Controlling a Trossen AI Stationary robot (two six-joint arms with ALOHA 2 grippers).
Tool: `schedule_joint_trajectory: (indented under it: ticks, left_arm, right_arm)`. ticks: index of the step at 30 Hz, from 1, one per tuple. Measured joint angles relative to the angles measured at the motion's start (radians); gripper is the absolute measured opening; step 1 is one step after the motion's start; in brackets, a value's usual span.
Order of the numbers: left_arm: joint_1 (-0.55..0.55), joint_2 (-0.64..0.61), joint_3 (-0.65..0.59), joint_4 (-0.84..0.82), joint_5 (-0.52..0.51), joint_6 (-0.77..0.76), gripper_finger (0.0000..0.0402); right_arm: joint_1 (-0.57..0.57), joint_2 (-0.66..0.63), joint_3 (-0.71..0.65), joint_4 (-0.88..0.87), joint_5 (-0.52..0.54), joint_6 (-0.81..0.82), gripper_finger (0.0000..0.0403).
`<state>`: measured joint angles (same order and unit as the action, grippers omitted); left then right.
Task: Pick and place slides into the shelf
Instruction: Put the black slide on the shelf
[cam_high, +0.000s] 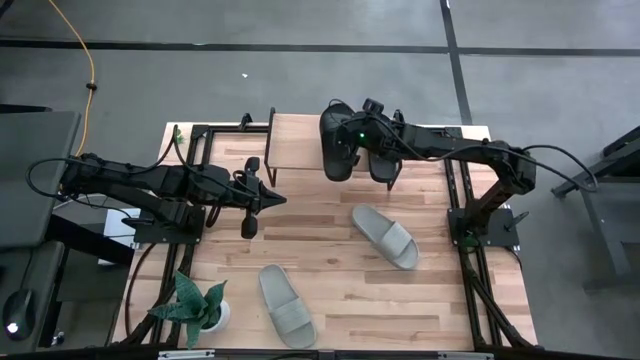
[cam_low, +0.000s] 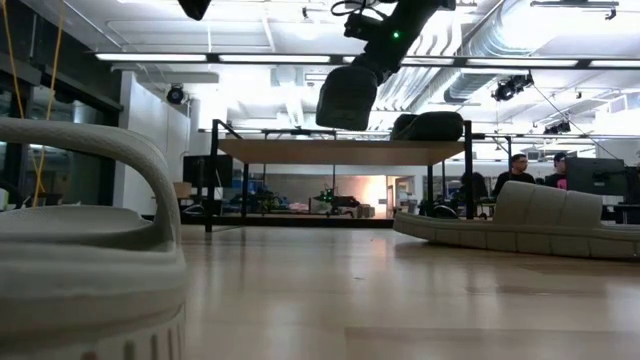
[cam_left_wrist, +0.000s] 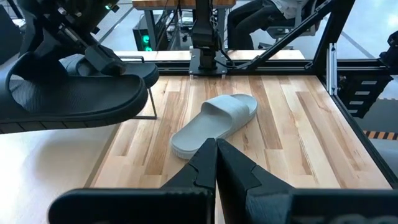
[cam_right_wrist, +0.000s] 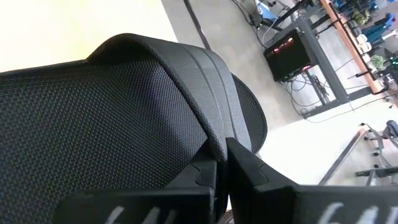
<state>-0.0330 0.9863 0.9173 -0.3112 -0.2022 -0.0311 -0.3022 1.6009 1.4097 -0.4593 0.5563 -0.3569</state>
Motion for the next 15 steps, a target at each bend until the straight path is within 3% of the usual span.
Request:
schedule_joint_trajectory:
  ticks: [15]
  left_arm:
    - [0.0, 0.0, 0.0, -0.008, 0.0, 0.0, 0.0001]
  right_arm:
    - [-0.07, 0.0, 0.0, -0.035, -0.067, 0.008, 0.0]
